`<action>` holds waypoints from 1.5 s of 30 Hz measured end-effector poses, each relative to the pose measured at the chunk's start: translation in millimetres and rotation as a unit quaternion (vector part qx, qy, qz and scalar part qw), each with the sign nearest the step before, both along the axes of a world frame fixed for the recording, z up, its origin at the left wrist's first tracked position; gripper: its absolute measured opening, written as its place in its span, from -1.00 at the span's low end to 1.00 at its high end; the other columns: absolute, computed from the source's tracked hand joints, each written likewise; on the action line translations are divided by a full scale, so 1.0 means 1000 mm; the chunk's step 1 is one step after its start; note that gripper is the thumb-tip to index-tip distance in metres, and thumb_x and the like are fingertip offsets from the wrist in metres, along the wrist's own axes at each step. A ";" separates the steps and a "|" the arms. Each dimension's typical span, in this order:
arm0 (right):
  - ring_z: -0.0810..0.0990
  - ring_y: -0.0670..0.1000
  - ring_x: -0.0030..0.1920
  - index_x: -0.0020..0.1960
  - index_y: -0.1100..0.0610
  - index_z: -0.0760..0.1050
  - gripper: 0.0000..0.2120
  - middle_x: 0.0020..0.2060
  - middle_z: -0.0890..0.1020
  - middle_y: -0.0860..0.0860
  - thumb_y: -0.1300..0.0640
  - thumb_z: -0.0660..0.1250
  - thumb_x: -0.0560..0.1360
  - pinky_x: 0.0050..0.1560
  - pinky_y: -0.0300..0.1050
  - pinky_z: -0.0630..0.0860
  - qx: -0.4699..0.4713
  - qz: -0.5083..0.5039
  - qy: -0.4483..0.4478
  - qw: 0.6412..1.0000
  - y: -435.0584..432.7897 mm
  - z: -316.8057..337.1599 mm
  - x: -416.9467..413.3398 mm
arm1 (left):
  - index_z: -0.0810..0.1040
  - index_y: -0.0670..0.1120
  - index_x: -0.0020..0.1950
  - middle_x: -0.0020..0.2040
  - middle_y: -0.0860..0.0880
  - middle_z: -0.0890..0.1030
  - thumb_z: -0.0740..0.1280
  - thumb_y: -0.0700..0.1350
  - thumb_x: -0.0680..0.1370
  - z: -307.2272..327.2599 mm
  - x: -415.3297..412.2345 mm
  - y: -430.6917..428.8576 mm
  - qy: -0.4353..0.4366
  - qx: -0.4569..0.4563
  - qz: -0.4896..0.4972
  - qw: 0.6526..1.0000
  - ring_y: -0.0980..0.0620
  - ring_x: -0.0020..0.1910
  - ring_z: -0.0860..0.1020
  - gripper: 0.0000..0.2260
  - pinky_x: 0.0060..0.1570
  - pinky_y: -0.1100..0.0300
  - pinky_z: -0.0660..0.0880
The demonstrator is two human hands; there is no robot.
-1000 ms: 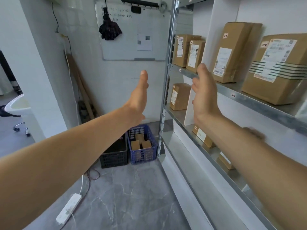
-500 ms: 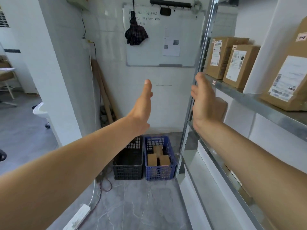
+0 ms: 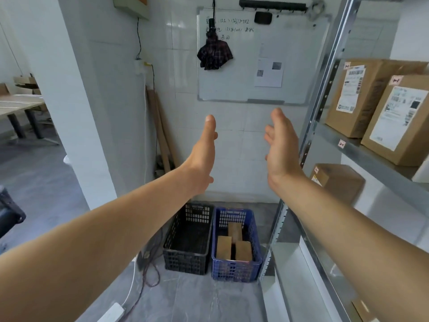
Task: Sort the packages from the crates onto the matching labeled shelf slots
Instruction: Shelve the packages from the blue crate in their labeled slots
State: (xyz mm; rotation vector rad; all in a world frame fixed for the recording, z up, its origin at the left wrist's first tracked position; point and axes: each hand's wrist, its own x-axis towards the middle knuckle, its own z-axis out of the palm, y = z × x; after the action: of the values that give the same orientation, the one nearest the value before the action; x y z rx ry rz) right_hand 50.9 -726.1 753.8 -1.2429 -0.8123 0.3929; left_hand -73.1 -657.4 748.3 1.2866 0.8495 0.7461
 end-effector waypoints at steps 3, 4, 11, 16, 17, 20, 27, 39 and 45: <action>0.41 -0.06 0.47 0.58 -0.04 0.29 -0.41 0.38 0.45 -0.12 -0.28 0.08 0.64 0.38 -0.01 0.25 -0.005 0.007 -0.005 1.000 0.032 -0.008 0.017 | 0.17 0.13 0.63 0.65 0.03 0.11 -0.06 0.49 0.54 -0.006 0.018 0.033 -0.007 -0.003 -0.010 1.000 -0.14 0.62 0.07 -0.26 0.48 -0.36 0.04; 0.41 -0.06 0.47 0.58 -0.05 0.29 -0.37 0.39 0.45 -0.12 -0.32 0.09 0.60 0.38 -0.01 0.25 -0.007 0.007 -0.005 1.000 0.043 -0.010 0.021 | 0.17 0.13 0.63 0.65 0.04 0.11 -0.06 0.49 0.54 -0.008 0.024 0.045 -0.011 -0.005 -0.014 1.000 -0.13 0.62 0.07 -0.26 0.48 -0.36 0.04; 0.44 -0.07 0.44 0.47 -0.14 0.35 -0.37 0.30 0.46 -0.16 -0.35 0.08 0.46 0.49 0.07 0.30 -0.014 -0.027 -0.014 0.999 0.136 -0.011 0.059 | 0.17 0.13 0.63 0.64 0.05 0.12 -0.07 0.47 0.55 -0.017 0.074 0.152 -0.022 -0.006 -0.039 0.999 -0.13 0.62 0.09 -0.27 0.45 -0.37 0.07; 0.44 -0.06 0.45 0.54 -0.07 0.33 -0.28 0.44 0.47 -0.07 -0.34 0.08 0.45 0.51 0.08 0.30 -0.029 -0.063 0.003 0.998 0.199 -0.009 0.087 | 0.18 0.12 0.62 0.64 0.06 0.12 -0.06 0.49 0.54 -0.016 0.107 0.227 -0.015 -0.010 -0.066 0.998 -0.15 0.61 0.09 -0.26 0.45 -0.38 0.08; 0.44 -0.06 0.45 0.52 -0.09 0.33 -0.30 0.42 0.47 -0.08 -0.34 0.09 0.44 0.50 0.06 0.30 -0.030 -0.066 0.008 0.997 0.210 -0.009 0.092 | 0.18 0.12 0.62 0.64 0.06 0.13 -0.06 0.49 0.54 -0.018 0.114 0.240 -0.013 -0.014 -0.070 0.997 -0.15 0.61 0.10 -0.26 0.45 -0.38 0.08; 0.45 -0.07 0.42 0.33 -0.21 0.36 -0.49 0.32 0.48 -0.13 -0.35 0.10 0.43 0.48 0.04 0.31 -0.040 -0.070 0.013 0.997 0.239 -0.013 0.106 | 0.19 0.12 0.62 0.64 0.04 0.12 -0.05 0.50 0.53 -0.023 0.131 0.273 -0.007 -0.034 -0.079 0.996 -0.15 0.61 0.10 -0.25 0.46 -0.39 0.07; 0.46 -0.09 0.41 0.08 -0.31 0.36 -0.70 0.29 0.50 -0.15 -0.36 0.11 0.41 0.44 0.01 0.33 -0.058 -0.063 0.030 0.996 0.311 -0.026 0.155 | 0.21 0.12 0.61 0.65 -0.01 0.12 -0.04 0.52 0.52 -0.041 0.176 0.339 0.003 -0.059 -0.076 0.995 -0.15 0.61 0.10 -0.23 0.45 -0.40 0.07; 0.45 -0.10 0.41 0.48 -0.06 0.41 -0.44 0.27 0.47 -0.22 -0.33 0.14 0.60 0.31 -0.02 0.34 -0.085 0.019 0.044 0.995 0.431 -0.051 0.223 | 0.16 0.08 0.63 0.65 -0.05 0.09 -0.04 0.50 0.53 -0.062 0.222 0.419 0.015 -0.070 0.008 0.997 -0.20 0.62 0.07 -0.22 0.44 -0.41 0.03; 0.44 -0.07 0.39 0.48 -0.07 0.39 -0.53 0.24 0.45 -0.21 -0.26 0.10 0.68 0.29 -0.01 0.28 -0.116 0.038 0.044 0.992 0.474 -0.082 0.236 | 0.16 0.07 0.63 0.65 -0.05 0.09 -0.04 0.50 0.53 -0.087 0.234 0.458 0.017 -0.095 0.024 0.995 -0.20 0.61 0.07 -0.21 0.44 -0.41 0.03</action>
State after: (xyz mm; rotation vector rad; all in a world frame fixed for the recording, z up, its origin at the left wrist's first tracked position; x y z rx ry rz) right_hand 286.5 -251.6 671.6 -1.4024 -0.7554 0.6141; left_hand 161.2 -199.2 661.4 1.1161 0.9570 0.6660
